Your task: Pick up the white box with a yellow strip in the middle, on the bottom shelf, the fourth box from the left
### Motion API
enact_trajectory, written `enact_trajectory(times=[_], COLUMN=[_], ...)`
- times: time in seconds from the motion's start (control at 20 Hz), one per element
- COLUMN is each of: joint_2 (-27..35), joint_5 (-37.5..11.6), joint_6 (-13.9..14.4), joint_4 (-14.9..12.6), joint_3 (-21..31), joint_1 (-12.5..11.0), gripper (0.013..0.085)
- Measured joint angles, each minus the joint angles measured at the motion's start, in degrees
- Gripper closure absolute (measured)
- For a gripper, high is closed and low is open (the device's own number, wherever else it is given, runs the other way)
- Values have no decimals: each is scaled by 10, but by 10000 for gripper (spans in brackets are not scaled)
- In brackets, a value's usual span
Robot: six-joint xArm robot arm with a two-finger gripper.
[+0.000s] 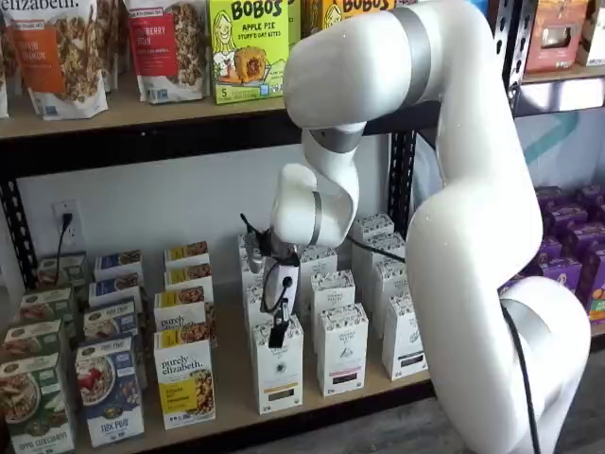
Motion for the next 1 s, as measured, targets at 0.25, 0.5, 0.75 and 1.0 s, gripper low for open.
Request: enact_trajectory(times=[0.25, 0.5, 0.75, 1.0], joint_2=[13, 22, 44, 71], joint_5=[51, 17, -14, -23], joint_6=[60, 29, -9, -20], joint_4=[-70, -33, 9, 14], joint_3=[-24, -21, -31, -58], joint_1=[-6, 0, 2, -5], gripper=[130, 130, 130, 130])
